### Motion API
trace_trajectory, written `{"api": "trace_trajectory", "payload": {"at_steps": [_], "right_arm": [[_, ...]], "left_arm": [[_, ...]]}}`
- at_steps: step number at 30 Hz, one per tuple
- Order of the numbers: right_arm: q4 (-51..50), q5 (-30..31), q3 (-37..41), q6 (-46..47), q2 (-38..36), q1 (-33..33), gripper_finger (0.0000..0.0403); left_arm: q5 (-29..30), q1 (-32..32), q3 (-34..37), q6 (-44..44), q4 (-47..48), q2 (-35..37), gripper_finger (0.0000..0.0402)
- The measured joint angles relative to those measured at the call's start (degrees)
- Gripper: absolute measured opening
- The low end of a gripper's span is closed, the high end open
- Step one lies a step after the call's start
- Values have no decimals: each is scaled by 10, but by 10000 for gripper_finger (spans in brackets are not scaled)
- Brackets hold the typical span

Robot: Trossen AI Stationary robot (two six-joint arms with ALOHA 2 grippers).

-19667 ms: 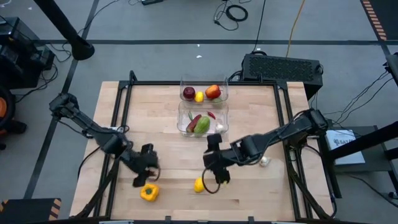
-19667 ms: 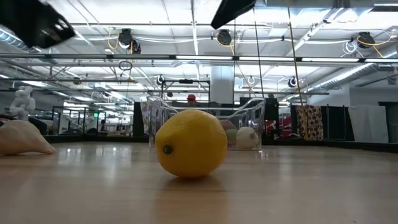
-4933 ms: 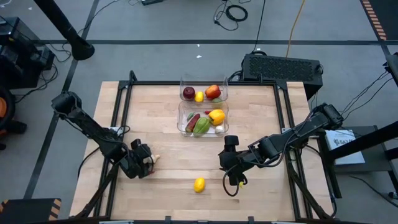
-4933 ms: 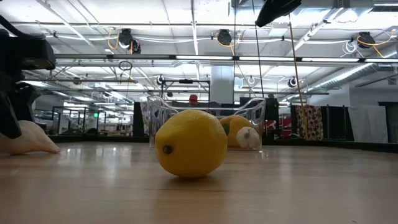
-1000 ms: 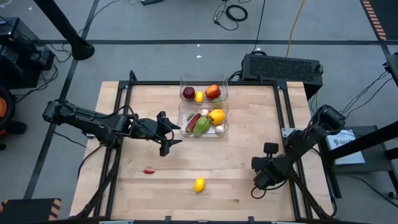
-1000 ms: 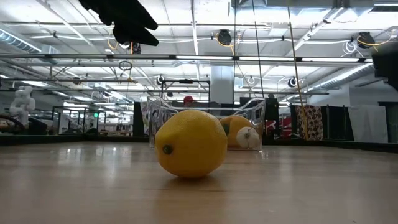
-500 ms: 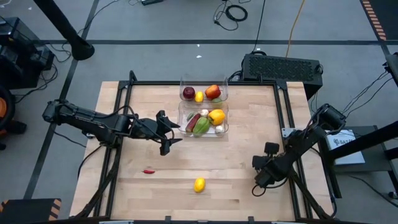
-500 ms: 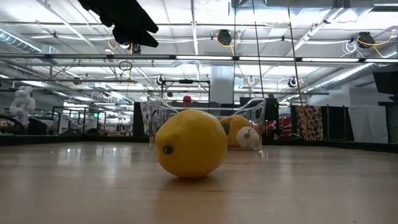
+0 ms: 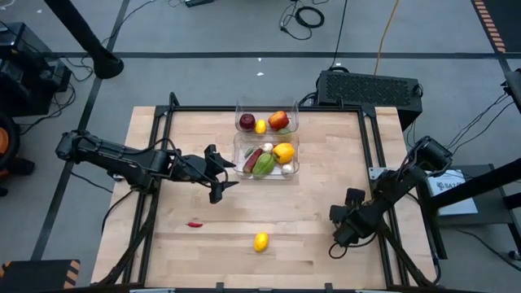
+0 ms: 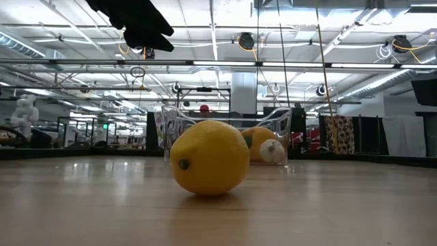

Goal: Sort produce into baskets
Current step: Put the garlic into the bottom transparent bin

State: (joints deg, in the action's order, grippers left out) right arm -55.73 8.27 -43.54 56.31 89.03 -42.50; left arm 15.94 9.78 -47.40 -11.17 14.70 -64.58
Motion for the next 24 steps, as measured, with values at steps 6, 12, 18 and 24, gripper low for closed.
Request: {"api": "trace_trajectory", "payload": {"at_steps": [6, 12, 18, 24], "right_arm": [[1, 17, -38, 0, 1, 1, 211], [2, 16, -72, 0, 1, 10, 209], [20, 62, -126, 3, 1, 35, 208], [76, 192, -235, -40, 0, 108, 208]], "left_arm": [[0, 0, 0, 0, 0, 0, 286], [0, 0, 0, 0, 0, 0, 286], [0, 0, 0, 0, 0, 0, 286], [6, 0, 0, 15, 0, 0, 286]]}}
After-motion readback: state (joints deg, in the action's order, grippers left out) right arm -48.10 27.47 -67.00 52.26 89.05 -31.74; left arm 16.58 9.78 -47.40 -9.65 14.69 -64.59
